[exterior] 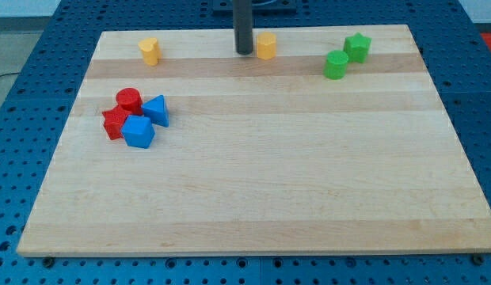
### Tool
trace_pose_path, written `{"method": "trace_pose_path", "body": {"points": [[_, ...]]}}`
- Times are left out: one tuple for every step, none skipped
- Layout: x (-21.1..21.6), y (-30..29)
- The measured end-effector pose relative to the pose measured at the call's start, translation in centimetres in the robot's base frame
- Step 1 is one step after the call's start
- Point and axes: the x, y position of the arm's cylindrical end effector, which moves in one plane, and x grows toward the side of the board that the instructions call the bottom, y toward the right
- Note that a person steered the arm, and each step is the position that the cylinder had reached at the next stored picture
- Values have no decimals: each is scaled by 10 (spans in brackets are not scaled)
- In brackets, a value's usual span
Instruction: Slide both the yellow blocks horizontal to each other
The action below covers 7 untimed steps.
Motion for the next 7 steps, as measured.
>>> {"method": "trace_pose_path", "body": {"points": [[13, 23], [-3, 24], [-21, 5], [-27, 33], [-33, 91], [-37, 105], [-41, 54]]}}
